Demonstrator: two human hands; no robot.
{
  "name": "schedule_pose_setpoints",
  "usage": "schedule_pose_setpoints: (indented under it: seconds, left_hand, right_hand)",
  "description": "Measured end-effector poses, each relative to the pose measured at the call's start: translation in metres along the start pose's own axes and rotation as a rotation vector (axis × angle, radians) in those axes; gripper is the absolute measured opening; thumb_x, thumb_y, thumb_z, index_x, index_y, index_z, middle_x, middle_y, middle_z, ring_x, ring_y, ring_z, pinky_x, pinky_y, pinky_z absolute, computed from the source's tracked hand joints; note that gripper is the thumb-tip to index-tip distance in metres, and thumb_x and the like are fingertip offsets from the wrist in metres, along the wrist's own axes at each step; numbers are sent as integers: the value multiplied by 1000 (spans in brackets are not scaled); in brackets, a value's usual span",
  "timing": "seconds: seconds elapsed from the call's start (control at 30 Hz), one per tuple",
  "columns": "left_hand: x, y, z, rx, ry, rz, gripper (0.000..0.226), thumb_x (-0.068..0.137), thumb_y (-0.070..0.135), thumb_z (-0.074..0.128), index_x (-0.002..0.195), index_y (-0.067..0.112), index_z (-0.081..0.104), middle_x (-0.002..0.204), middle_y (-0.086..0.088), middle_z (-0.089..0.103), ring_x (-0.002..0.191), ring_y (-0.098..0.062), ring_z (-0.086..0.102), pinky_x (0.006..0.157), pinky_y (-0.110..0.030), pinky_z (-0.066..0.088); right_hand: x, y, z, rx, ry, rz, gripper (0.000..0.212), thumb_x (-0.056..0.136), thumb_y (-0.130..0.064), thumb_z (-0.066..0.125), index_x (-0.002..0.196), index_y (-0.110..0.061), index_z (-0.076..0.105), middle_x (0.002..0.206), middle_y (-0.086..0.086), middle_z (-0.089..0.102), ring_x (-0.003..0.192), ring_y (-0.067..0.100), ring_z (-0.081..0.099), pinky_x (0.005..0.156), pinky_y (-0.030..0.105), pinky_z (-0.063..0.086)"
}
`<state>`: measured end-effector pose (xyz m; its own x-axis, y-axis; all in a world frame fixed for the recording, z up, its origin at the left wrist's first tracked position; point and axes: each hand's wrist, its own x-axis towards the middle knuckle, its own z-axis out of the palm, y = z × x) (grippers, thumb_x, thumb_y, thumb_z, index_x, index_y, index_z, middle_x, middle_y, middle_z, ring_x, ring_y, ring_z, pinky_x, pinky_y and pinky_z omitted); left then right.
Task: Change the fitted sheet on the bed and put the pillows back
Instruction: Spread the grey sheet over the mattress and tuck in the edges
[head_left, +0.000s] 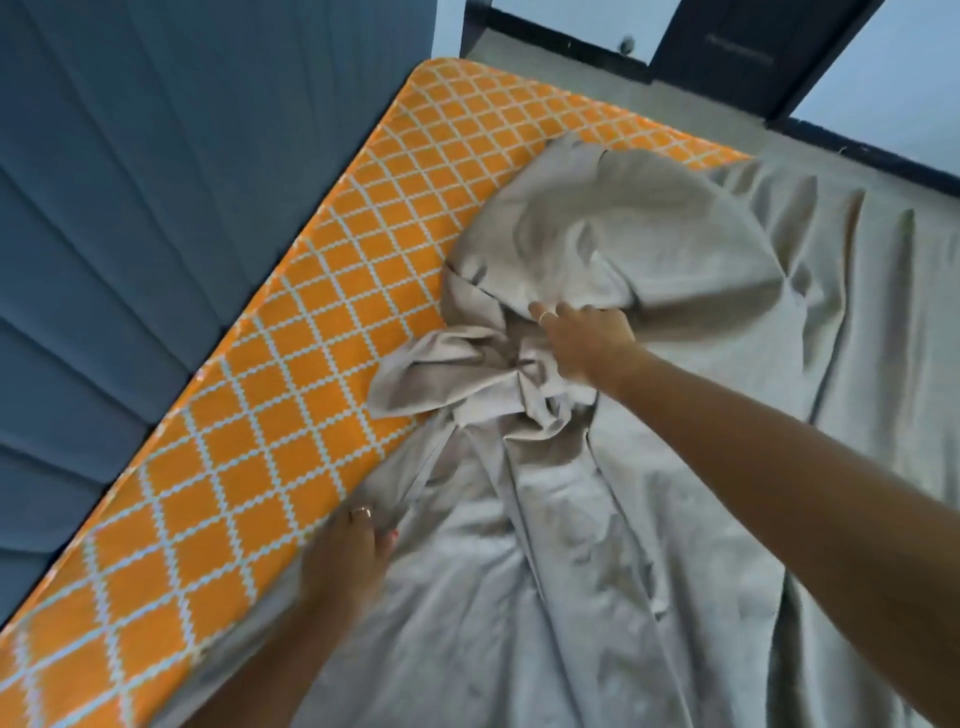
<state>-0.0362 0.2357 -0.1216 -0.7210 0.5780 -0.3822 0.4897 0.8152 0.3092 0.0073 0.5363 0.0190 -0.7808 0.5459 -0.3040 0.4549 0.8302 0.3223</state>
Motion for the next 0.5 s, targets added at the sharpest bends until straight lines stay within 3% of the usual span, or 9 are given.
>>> schedule_pose_setpoints:
  seconds: [0.2, 0.33, 0.4, 0.47, 0.5]
  left_hand:
    - [30, 16, -2, 172, 90, 115, 50, 96, 53, 42, 125, 15, 52, 123, -5, 59, 114, -25, 59, 85, -35, 48]
    - [56, 31, 8, 250, 117, 167, 61, 94, 62, 36, 124, 12, 52, 116, -8, 62, 106, -27, 63, 79, -36, 50]
    - [69, 26, 15, 285, 125, 215, 61, 92, 62, 36, 115, 10, 59, 95, -9, 68, 83, -26, 69, 62, -32, 52]
    - [73, 25, 25, 259, 179, 315, 43, 91, 50, 50, 88, 12, 69, 61, -7, 64, 47, -24, 62, 39, -26, 44]
    - [75, 21, 31, 264, 198, 354, 33, 89, 42, 56, 78, 14, 68, 53, -6, 60, 38, -24, 58, 35, -24, 41]
  right_hand:
    - [30, -28, -4, -70, 32, -70, 73, 93, -5, 46, 152, -28, 10, 125, 7, 56, 111, 29, 58, 74, 35, 41]
    - [63, -40, 0, -107, 19, -112, 73, 96, -7, 42, 152, -36, 4, 126, 8, 55, 114, 30, 56, 81, 36, 44]
    - [78, -46, 8, -132, 18, -132, 75, 97, -5, 41, 151, -40, 3, 126, 8, 56, 114, 30, 57, 79, 35, 42]
    - [91, -51, 17, -125, 13, -144, 73, 98, -6, 39, 149, -45, 3, 129, 9, 55, 116, 30, 56, 83, 36, 42]
    - [96, -53, 23, -95, 4, -132, 71, 99, -9, 38, 149, -46, 5, 133, 10, 52, 118, 30, 54, 88, 38, 43]
